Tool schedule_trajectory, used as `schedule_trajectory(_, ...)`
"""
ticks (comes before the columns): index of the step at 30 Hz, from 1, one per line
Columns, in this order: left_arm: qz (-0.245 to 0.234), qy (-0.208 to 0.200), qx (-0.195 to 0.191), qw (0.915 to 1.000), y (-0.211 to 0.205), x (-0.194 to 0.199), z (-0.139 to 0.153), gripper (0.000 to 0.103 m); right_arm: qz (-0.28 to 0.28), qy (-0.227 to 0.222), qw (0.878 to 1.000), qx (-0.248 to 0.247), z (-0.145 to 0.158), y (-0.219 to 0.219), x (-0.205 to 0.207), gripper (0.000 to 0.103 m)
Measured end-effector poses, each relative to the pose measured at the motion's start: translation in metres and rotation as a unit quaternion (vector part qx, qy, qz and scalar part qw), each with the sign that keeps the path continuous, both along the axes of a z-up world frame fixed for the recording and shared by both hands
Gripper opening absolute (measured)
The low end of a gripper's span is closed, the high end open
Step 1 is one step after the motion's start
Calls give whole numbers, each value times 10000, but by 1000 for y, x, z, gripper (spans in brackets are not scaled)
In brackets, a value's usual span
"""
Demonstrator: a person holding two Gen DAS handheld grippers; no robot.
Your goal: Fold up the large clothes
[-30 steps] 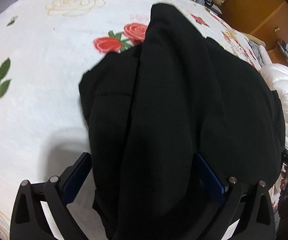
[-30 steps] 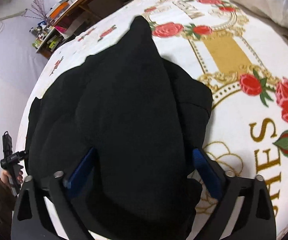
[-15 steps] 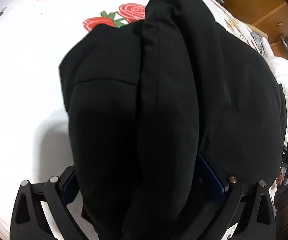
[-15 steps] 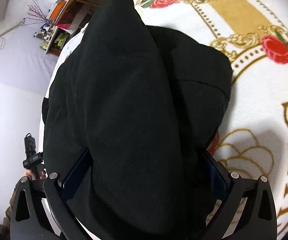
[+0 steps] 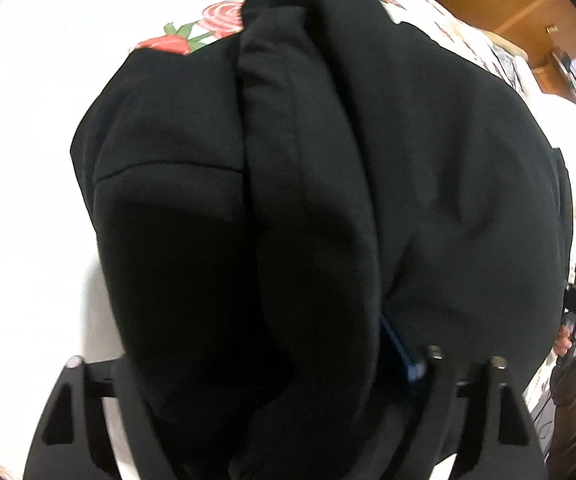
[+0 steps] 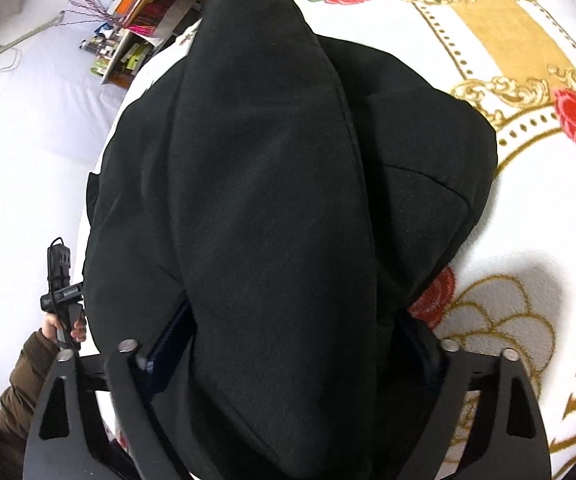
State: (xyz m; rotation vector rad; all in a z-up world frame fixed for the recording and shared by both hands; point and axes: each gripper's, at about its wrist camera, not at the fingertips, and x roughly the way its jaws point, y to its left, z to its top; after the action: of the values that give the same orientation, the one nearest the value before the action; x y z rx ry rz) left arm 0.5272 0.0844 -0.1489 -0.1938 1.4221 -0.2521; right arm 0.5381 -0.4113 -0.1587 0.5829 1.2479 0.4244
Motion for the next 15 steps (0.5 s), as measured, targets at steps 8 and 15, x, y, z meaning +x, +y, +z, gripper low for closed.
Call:
schedule_trajectory(8,55,-31,-276,9996,19,7,9,57,59,-210,9994,-250,16,10,-10,62)
schedule_trajectory(15,338,155,-508,9980,34,18,-8,83,14,-43,10000,-79,4,5,-5,71)
